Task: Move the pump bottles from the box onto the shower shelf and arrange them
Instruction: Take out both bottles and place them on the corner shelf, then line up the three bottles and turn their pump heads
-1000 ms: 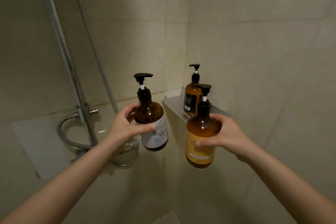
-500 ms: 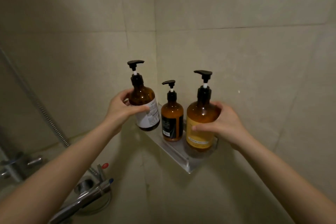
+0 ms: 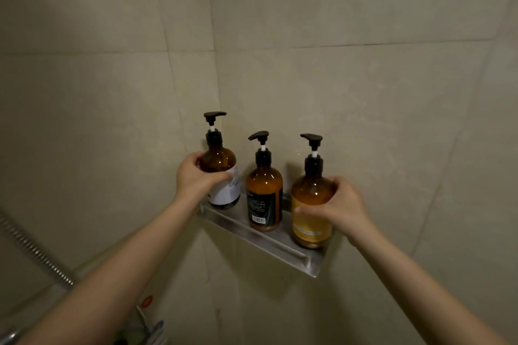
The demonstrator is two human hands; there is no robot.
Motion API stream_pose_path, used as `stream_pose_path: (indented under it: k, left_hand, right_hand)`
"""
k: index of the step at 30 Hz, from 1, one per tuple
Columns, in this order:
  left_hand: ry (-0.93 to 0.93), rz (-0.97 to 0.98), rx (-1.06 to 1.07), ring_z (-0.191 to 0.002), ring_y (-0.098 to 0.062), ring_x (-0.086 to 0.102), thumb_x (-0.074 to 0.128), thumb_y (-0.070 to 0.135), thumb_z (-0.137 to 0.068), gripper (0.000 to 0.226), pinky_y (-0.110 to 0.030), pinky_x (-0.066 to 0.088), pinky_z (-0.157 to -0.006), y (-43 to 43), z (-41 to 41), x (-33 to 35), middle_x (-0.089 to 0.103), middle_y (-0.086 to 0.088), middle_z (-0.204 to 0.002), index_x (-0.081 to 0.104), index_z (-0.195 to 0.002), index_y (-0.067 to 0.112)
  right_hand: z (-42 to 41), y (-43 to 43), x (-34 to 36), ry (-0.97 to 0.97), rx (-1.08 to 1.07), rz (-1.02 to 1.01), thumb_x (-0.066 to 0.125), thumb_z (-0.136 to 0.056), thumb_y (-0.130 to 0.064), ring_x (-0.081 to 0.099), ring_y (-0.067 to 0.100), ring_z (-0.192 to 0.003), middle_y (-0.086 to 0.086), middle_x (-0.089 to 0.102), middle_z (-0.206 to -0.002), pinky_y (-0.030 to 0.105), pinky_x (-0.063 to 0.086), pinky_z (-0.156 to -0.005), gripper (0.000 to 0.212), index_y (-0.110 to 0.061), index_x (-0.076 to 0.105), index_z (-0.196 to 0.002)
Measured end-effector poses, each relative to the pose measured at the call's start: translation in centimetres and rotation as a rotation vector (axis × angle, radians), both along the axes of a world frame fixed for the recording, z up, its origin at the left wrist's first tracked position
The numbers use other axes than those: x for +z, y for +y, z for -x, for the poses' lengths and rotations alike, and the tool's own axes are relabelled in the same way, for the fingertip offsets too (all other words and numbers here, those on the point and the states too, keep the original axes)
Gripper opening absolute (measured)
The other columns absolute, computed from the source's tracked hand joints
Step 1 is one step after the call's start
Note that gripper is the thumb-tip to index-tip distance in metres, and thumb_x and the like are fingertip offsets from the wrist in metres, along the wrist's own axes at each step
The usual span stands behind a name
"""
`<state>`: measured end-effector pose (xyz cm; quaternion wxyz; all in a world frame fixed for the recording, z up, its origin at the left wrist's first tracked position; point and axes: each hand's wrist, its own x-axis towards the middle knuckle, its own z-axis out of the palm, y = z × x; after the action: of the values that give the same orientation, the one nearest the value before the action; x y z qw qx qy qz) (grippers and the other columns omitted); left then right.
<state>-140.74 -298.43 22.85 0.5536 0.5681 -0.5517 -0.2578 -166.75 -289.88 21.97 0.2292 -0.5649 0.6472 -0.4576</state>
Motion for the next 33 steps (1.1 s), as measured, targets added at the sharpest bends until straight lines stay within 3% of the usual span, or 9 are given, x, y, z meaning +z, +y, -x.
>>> stream_pose_path:
  k: [8, 13, 16, 23, 27, 33]
  left_hand:
    - [-0.013, -0.026, -0.061, -0.090, -0.013, 0.054, 0.087, 0.034, -0.044, 0.078, -0.030, 0.045, -0.077, -2.7, 0.0, -2.1, 0.056, 0.011, -0.097, 0.051, -0.113, 0.029]
    - [0.007, -0.062, -0.085, -0.090, -0.014, 0.053, 0.087, 0.030, -0.046, 0.078, -0.032, 0.046, -0.079, -3.1, 0.3, -2.7, 0.053, 0.011, -0.095, 0.050, -0.115, 0.028]
    - [0.026, -0.058, -0.094, -0.090, -0.014, 0.053, 0.088, 0.026, -0.047, 0.071, -0.031, 0.045, -0.080, -3.2, 0.5, -2.8, 0.054, 0.010, -0.096, 0.048, -0.105, 0.032]
    - [0.027, -0.003, -0.112, -0.087, -0.011, 0.055, 0.087, 0.023, -0.051, 0.066, -0.027, 0.044, -0.074, -2.8, 0.9, -3.2, 0.058, 0.009, -0.097, 0.053, -0.107, 0.027]
    - [-0.007, 0.020, -0.119, -0.086, -0.009, 0.056, 0.086, 0.027, -0.052, 0.061, -0.023, 0.043, -0.070, -2.6, 0.9, -3.4, 0.060, 0.009, -0.098, 0.054, -0.103, 0.030]
    - [-0.100, 0.090, -0.194, -0.099, -0.011, 0.056, 0.084, 0.031, -0.057, 0.065, -0.027, 0.043, -0.079, -1.9, 0.5, -3.4, 0.061, 0.005, -0.110, 0.054, -0.114, 0.026]
  right_hand:
    - [-1.7, 0.2, -1.1, -0.024, -0.193, 0.020, 0.091, -0.048, -0.031, 0.058, 0.021, -0.100, 0.004, 0.060, -0.112, 0.032, 0.052, -0.080, 0.084, -0.014, 0.049, -0.119]
    - [-2.2, 0.2, -1.1, -0.017, -0.245, 0.023, 0.091, -0.048, -0.032, 0.059, 0.021, -0.102, 0.003, 0.059, -0.111, 0.035, 0.054, -0.082, 0.086, -0.013, 0.049, -0.120]
    - [-2.3, 0.3, -1.3, 0.007, -0.269, 0.035, 0.090, -0.048, -0.035, 0.055, 0.016, -0.096, -0.002, 0.055, -0.106, 0.030, 0.050, -0.077, 0.086, -0.014, 0.048, -0.121]
    - [-2.1, 0.4, -2.0, 0.004, -0.246, 0.051, 0.088, -0.048, -0.040, 0.056, 0.017, -0.100, -0.005, 0.054, -0.108, 0.033, 0.052, -0.079, 0.088, -0.019, 0.046, -0.122]
    - [-2.1, 0.6, -2.0, 0.007, -0.227, 0.054, 0.087, -0.048, -0.040, 0.055, 0.014, -0.098, -0.008, 0.053, -0.107, 0.028, 0.049, -0.075, 0.088, -0.020, 0.046, -0.123]
    - [-2.4, 0.8, -1.3, -0.005, -0.206, 0.002, 0.087, -0.055, -0.034, 0.056, 0.019, -0.105, -0.002, 0.055, -0.112, 0.030, 0.049, -0.080, 0.083, -0.017, 0.044, -0.124]
